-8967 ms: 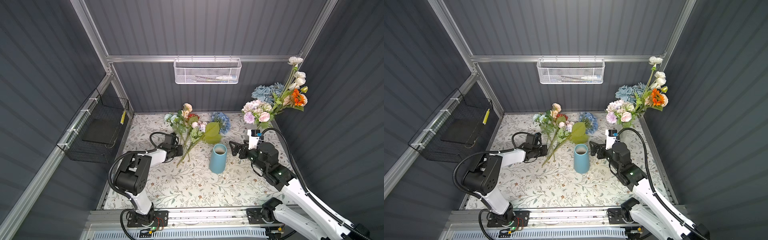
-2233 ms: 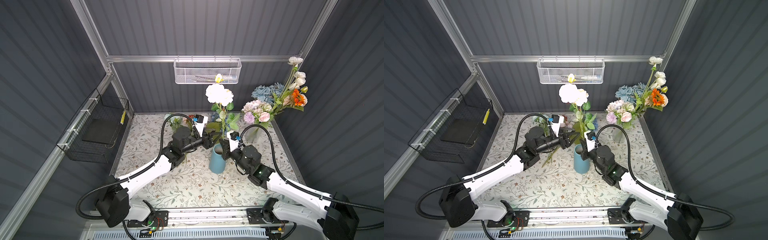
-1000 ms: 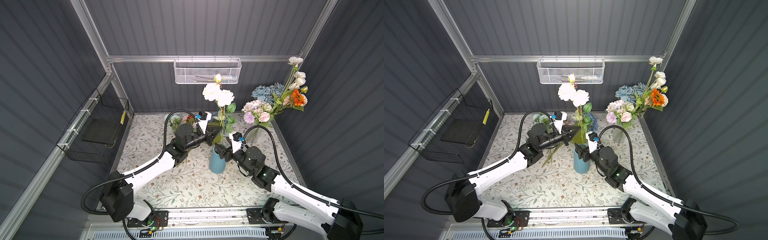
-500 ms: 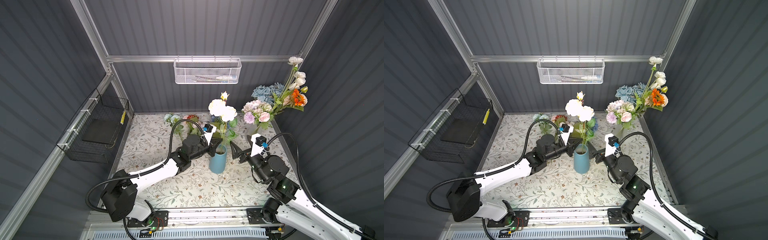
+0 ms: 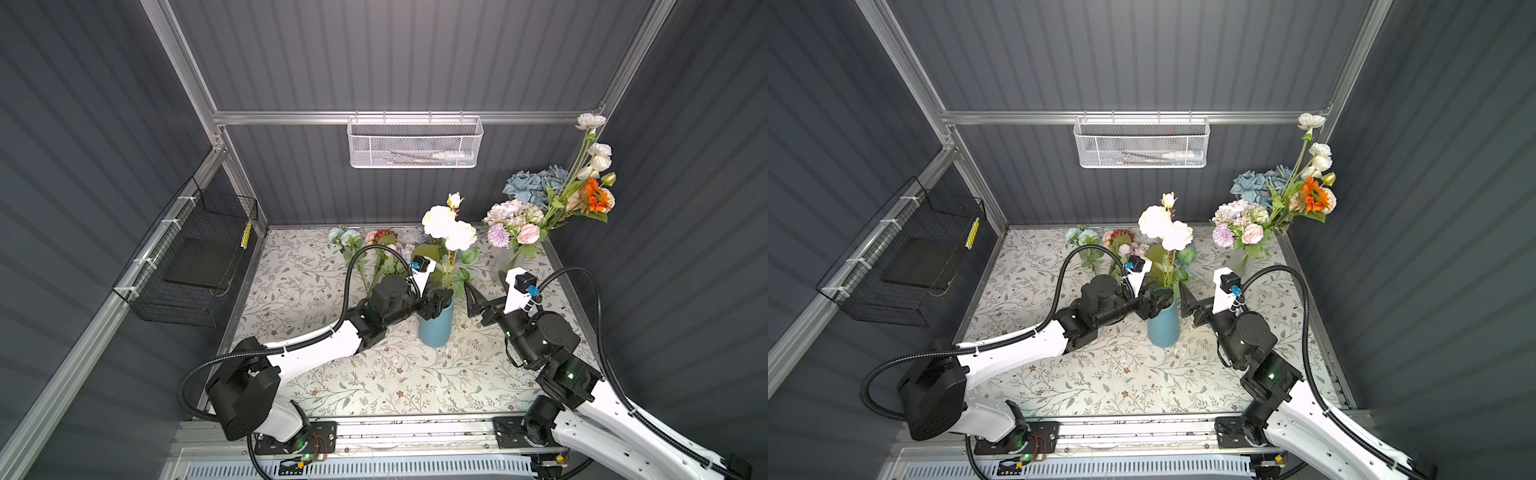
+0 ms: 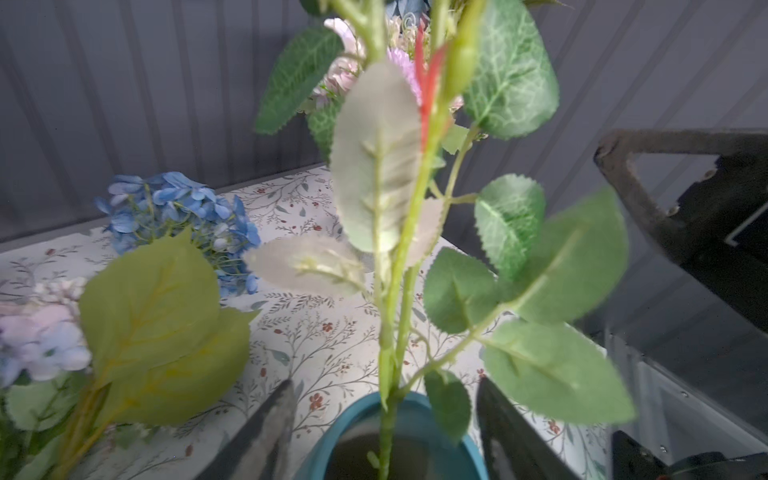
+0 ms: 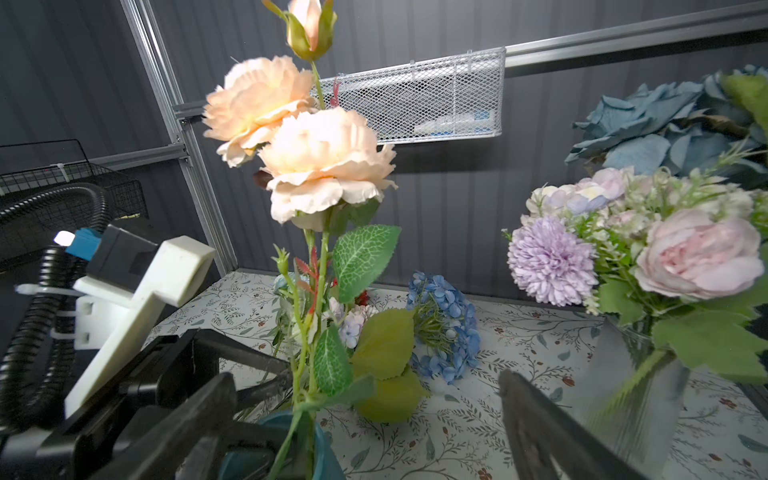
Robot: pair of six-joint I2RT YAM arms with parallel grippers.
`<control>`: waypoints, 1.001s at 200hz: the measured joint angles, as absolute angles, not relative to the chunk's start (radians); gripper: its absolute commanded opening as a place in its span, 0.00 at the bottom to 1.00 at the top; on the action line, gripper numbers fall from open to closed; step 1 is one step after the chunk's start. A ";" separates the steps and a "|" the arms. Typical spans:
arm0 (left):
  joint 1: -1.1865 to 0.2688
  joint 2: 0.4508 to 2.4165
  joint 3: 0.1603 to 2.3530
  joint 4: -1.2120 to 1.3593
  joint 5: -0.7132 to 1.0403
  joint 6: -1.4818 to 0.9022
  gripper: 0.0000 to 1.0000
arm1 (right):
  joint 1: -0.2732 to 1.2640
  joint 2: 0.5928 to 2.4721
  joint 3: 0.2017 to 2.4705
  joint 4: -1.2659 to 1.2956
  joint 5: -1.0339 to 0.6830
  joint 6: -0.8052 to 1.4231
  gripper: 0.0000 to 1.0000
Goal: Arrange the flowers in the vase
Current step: 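Open both grippers and draw the left gripper back from the teal vase, then grasp a white flower stem from the pile with the left gripper and lift it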
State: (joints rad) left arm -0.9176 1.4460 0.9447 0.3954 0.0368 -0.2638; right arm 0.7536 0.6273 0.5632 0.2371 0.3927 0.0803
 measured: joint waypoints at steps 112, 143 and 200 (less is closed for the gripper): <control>-0.709 0.992 0.740 0.200 -0.218 -0.365 0.99 | 0.753 0.656 0.574 0.251 0.419 0.074 0.99; -0.609 1.016 0.716 0.147 -0.242 -0.403 0.99 | 0.752 0.663 0.574 0.259 0.419 0.078 0.99; -0.408 1.275 0.686 0.189 -0.155 -0.527 0.92 | 0.752 0.661 0.595 0.217 0.418 0.121 0.99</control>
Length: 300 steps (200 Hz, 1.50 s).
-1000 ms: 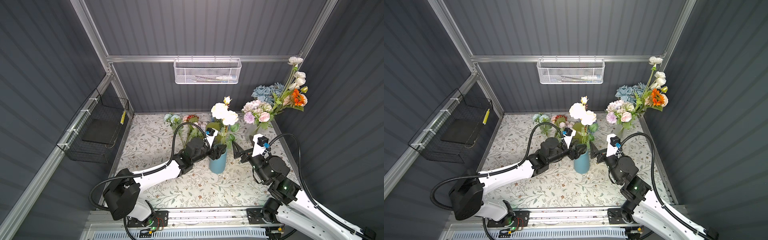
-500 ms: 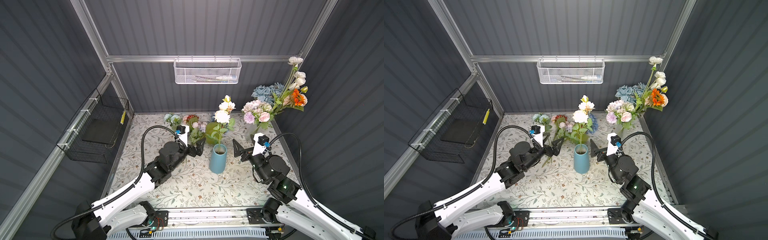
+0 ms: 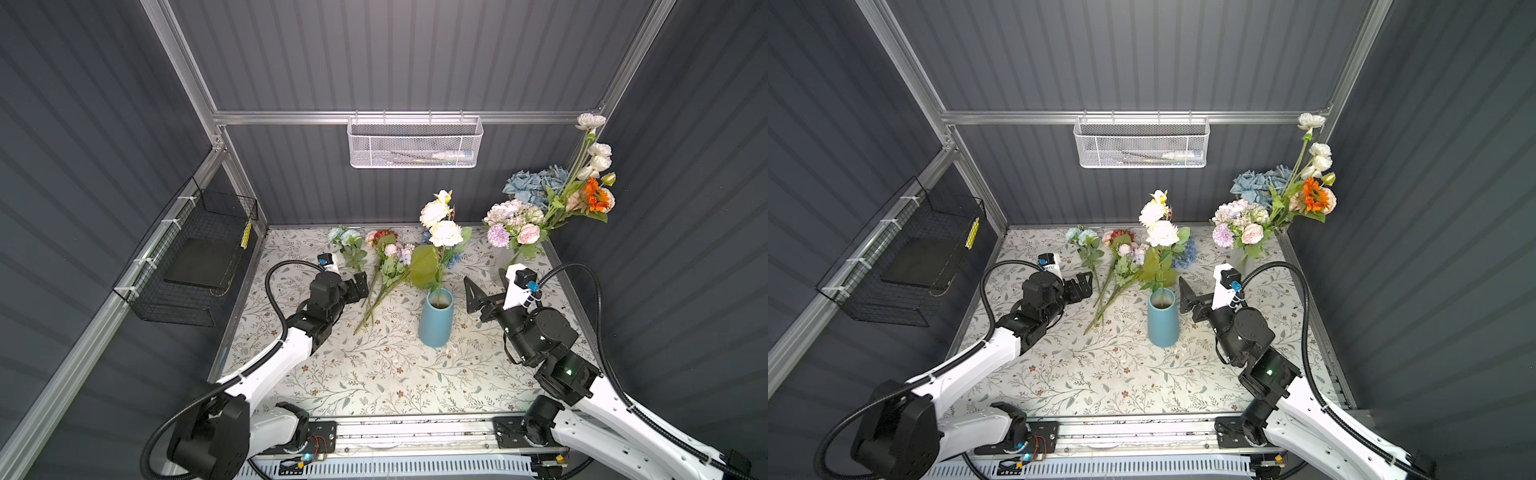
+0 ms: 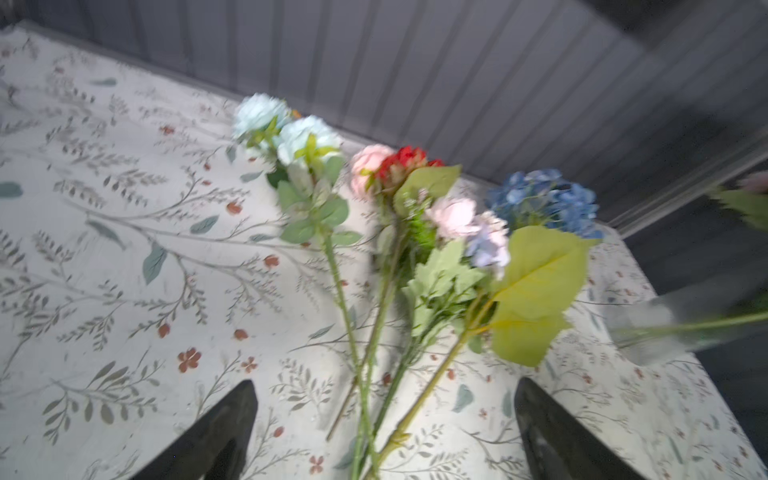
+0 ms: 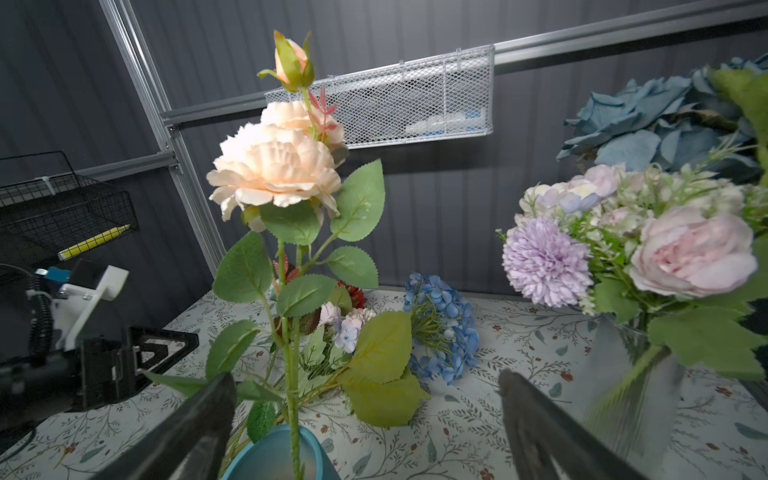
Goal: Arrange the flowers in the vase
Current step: 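Grasp a white flower stem from the pile with the left gripper and lift it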
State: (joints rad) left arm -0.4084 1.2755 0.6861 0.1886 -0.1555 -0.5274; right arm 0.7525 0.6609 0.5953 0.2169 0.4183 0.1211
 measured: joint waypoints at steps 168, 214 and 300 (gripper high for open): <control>-0.369 1.829 0.926 0.315 -0.026 -0.607 0.43 | 0.752 0.642 0.596 0.139 0.428 0.182 0.99; -0.369 1.914 0.965 0.315 -0.027 -0.629 0.26 | 0.752 0.642 0.596 0.139 0.432 0.177 0.99; -0.369 1.932 0.967 0.319 -0.057 -0.651 0.00 | 0.752 0.643 0.596 0.139 0.435 0.175 0.99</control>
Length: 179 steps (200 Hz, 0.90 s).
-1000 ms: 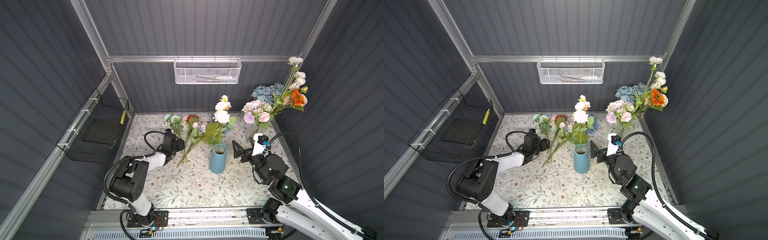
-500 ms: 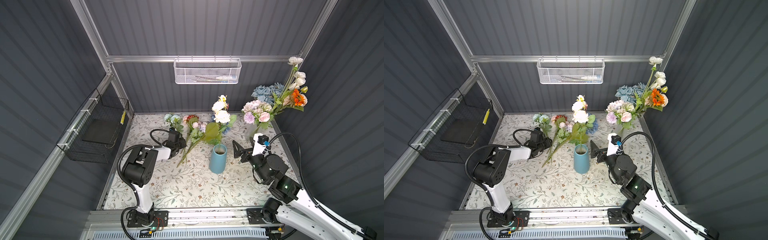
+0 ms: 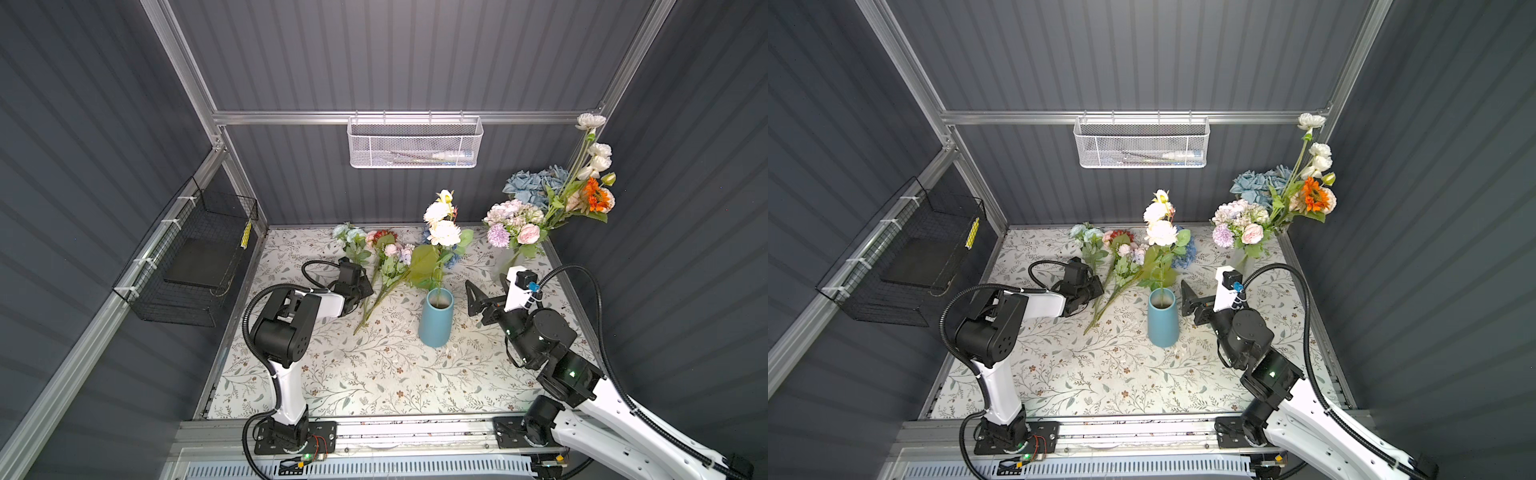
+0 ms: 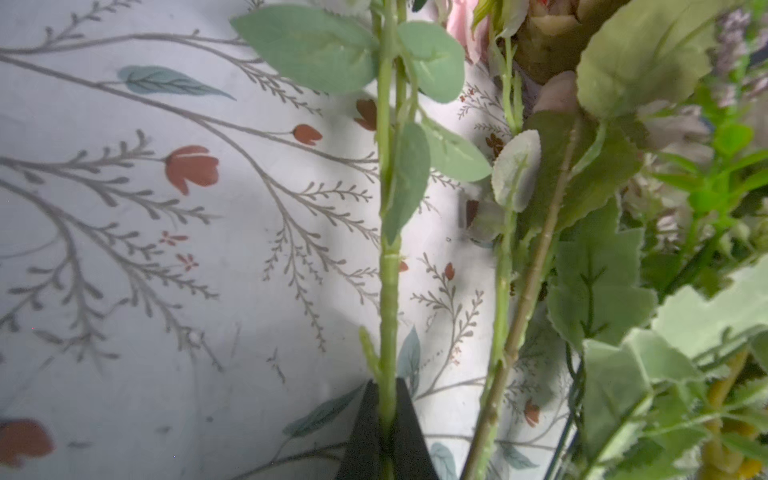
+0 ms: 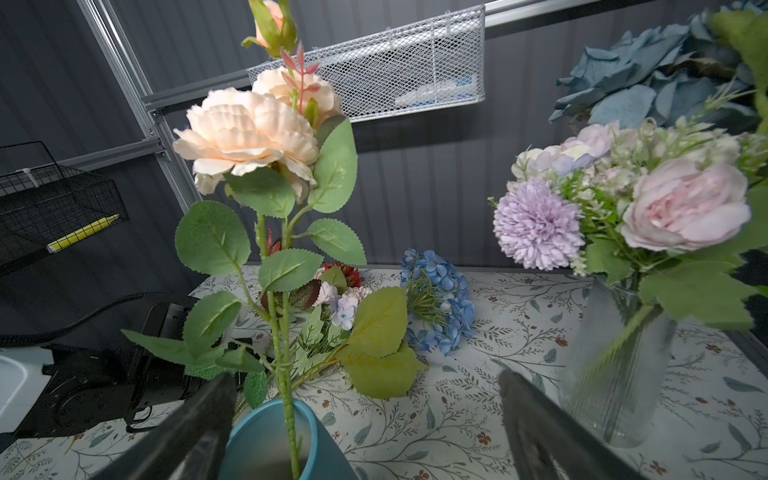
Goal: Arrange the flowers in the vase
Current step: 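Grasp a white flower stem from the pile with the left gripper and lift it, then bring the white flower to the right gripper and grasp its stem with the right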
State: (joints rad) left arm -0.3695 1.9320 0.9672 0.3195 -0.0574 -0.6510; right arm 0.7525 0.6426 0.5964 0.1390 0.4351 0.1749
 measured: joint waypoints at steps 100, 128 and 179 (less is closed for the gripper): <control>-0.369 1.610 0.825 0.332 -0.117 -0.667 0.00 | 0.752 0.664 0.625 0.143 0.429 0.171 0.99; -0.369 1.449 0.780 0.337 -0.127 -0.666 0.00 | 0.752 0.674 0.625 0.150 0.421 0.170 0.99; -0.369 1.183 0.755 0.378 -0.096 -0.621 0.00 | 0.752 0.684 0.648 0.160 0.373 0.170 0.99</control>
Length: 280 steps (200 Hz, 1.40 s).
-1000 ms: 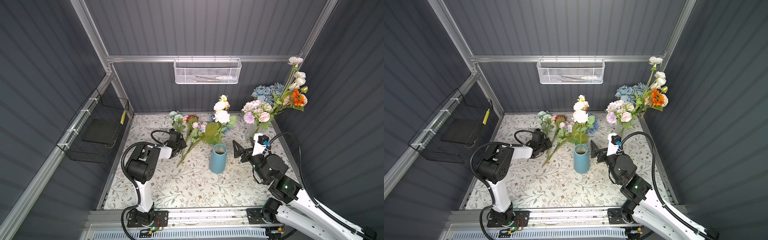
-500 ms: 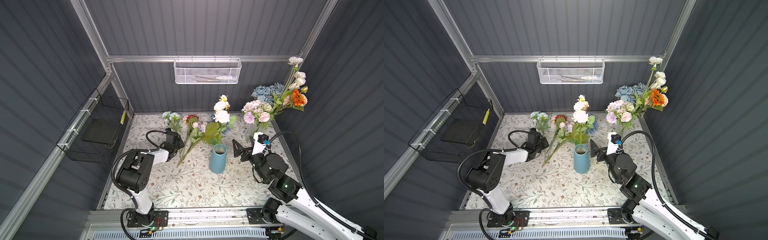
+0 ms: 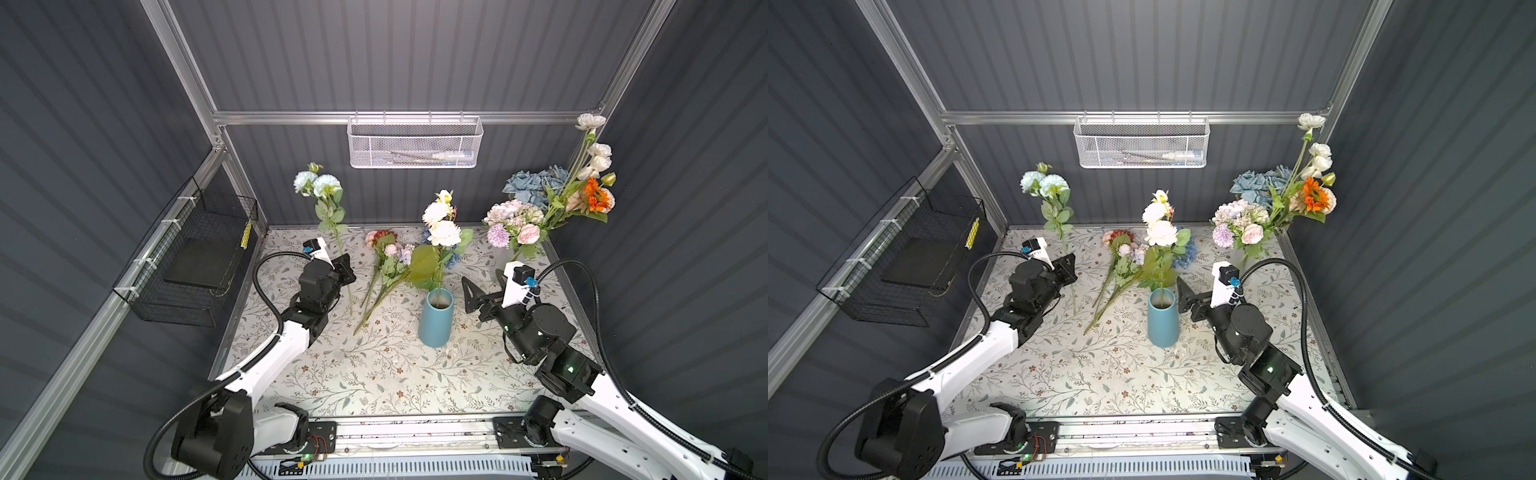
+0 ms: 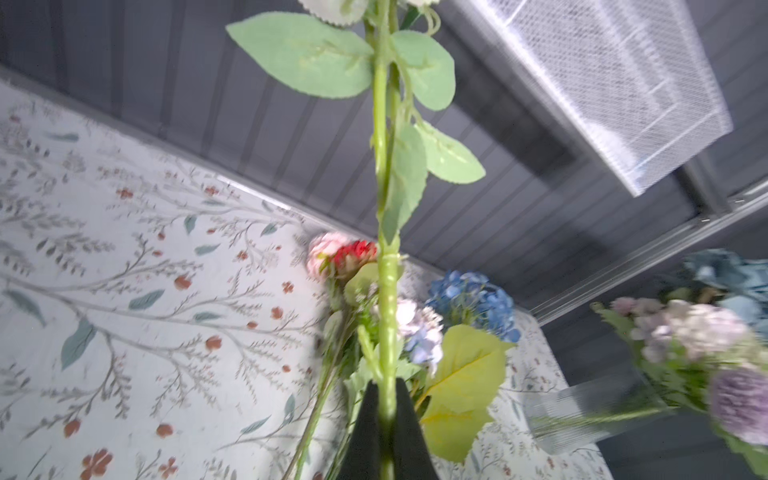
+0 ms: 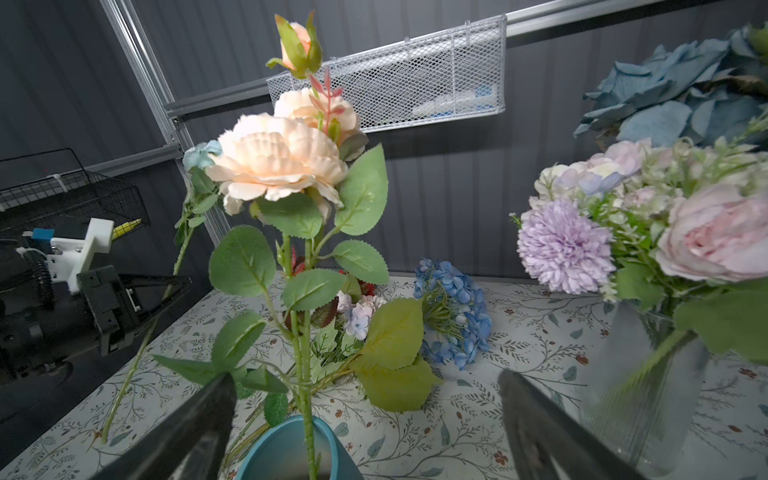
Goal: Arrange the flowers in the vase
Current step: 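Bring the white flower to the right gripper and grasp its stem with the right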
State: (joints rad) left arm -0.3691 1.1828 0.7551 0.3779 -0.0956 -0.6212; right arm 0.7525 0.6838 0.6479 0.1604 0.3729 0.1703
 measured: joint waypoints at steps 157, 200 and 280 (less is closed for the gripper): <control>-0.645 1.054 0.833 0.643 0.276 -0.452 0.00 | 0.765 0.844 0.954 0.089 -0.071 0.251 0.51; -0.735 1.120 0.835 0.682 0.316 -0.445 0.00 | 0.772 0.886 0.956 0.109 -0.155 0.287 0.54; -0.865 1.166 0.855 0.684 0.334 -0.393 0.00 | 0.772 0.892 0.953 0.198 -0.160 0.312 0.50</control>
